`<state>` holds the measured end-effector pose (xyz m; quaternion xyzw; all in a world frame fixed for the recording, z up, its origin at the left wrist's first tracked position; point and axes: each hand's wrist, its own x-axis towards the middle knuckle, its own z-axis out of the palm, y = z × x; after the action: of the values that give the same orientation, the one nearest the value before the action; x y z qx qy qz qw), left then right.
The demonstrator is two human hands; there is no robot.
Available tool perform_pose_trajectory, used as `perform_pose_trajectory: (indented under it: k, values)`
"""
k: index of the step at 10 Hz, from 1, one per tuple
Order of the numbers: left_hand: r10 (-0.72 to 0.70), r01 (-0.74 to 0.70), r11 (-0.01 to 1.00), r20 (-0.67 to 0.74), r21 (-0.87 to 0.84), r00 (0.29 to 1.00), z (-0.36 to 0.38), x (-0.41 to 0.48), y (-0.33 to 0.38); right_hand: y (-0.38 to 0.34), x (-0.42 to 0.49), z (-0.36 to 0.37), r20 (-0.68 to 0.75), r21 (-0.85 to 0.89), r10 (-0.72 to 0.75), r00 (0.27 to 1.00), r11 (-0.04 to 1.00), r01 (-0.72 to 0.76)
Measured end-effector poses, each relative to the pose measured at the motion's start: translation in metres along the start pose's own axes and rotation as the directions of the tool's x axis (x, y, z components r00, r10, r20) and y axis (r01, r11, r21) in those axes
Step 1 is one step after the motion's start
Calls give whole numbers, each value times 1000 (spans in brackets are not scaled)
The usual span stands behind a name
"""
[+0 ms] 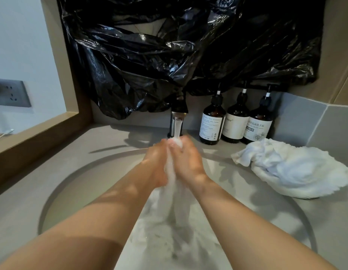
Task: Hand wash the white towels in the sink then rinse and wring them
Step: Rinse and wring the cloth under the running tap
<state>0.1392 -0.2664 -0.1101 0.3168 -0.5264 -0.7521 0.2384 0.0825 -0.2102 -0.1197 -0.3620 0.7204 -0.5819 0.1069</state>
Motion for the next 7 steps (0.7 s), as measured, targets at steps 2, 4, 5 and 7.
perform_pose_trajectory:
  k: [2,4,5,7]
  values:
    - [47,-47,999,-74,5,996,5,19,0,1,16,-3,-71,175,96,993,981,-82]
    - [-117,120,991,50,-66,992,-13,14,9,-7,6,0,-21,80,12,1000,997,-11]
    - [-143,139,990,133,35,981,-16,8,13,2,9,-14,-26,39,52,998,998,-51]
    - [-106,87,990,181,113,978,-28,5,5,0,5,-18,98,200,139,985,967,-156]
